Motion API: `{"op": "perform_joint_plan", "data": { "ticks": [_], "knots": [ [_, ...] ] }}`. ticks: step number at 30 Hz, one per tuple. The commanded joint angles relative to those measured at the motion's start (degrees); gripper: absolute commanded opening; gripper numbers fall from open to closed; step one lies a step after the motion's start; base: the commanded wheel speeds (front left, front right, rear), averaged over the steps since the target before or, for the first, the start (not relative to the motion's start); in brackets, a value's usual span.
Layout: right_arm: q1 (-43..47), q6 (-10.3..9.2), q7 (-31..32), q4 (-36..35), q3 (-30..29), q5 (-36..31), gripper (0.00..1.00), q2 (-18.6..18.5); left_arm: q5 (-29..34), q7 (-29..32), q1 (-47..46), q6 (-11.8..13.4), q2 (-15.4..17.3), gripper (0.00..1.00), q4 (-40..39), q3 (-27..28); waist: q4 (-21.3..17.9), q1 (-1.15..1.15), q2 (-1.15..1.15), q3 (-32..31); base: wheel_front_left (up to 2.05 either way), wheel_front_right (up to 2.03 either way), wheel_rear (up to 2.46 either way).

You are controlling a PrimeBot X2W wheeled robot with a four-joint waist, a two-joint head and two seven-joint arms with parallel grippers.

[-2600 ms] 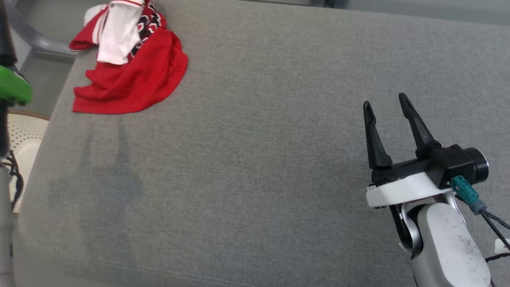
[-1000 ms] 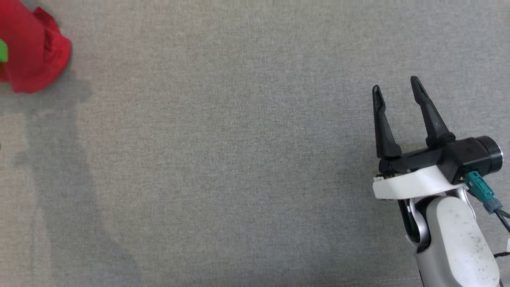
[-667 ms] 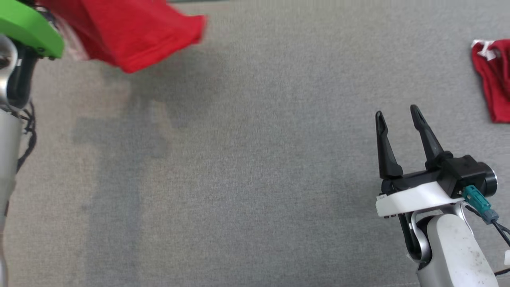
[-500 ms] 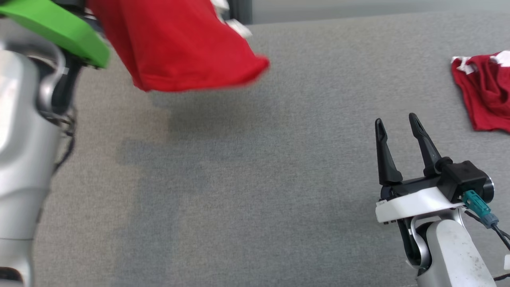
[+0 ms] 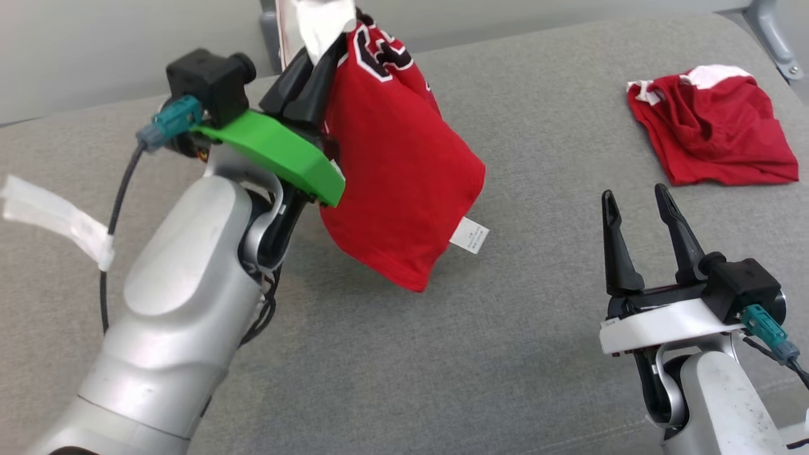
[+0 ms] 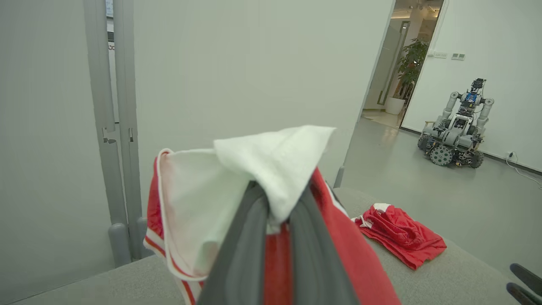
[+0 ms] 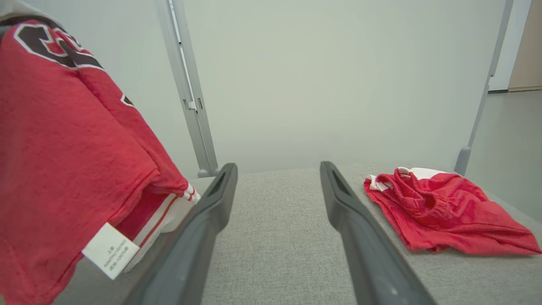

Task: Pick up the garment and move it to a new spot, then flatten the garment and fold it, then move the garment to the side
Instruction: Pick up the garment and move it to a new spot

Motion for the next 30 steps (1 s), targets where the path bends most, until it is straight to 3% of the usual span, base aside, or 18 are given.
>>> {"op": "perform_joint_plan", "data": {
  "ticks": [1,9,10,11,12,13,20,30],
  "knots": [
    [-0.3,-0.02,-0.2,-0.1,0.0,0.4,1.0,-0.1,-1.1,-1.4,1.5,0.7,-0.4,0.0,2.0,0.8,-1.7,0.0,0.0,1.7,0.0,0.0,0.0],
    [-0.9,-0.02,-0.2,0.5,0.4,0.8,1.0,-0.1,-1.6,-5.0,4.7,1.0,-1.7,0.0,16.5,1.9,-3.0,0.0,0.0,3.5,0.0,0.0,0.0],
    [-0.9,-0.02,-0.2,0.6,0.5,0.8,1.0,-0.1,-1.7,-5.2,5.0,0.9,-1.9,0.2,17.8,2.0,-2.9,0.0,0.0,3.6,0.0,0.0,0.0],
    [-0.9,-0.02,-0.2,0.8,0.5,0.8,1.0,-0.1,-1.7,-5.5,5.3,0.7,-2.1,0.48,19.4,2.1,-2.9,0.0,0.0,3.6,0.0,0.0,0.0],
    [-0.8,-0.02,-0.2,0.9,0.5,0.7,1.0,-0.1,-1.7,-5.7,5.6,0.6,-2.3,0.91,20.5,2.1,-2.7,0.0,0.0,3.6,0.0,0.0,0.0],
    [-0.7,-0.02,-0.2,1.1,0.5,0.5,1.0,-0.1,-1.9,-5.9,6.0,0.3,-2.5,1.0,21.6,2.1,-2.5,0.0,0.0,3.4,0.0,0.0,0.0],
    [0.3,-0.02,-0.2,2.4,0.6,-0.2,1.0,-0.1,-0.4,-6.8,8.5,-1.2,-3.3,1.0,24.7,2.2,-0.3,0.0,0.0,1.3,0.0,0.0,0.0],
    [2.2,-0.02,-0.2,2.8,0.5,-1.4,1.0,-0.1,5.1,-6.7,19.0,-1.5,-1.9,1.0,10.6,10.2,3.5,0.0,0.0,-3.5,0.0,0.0,0.0]
  ]
}}
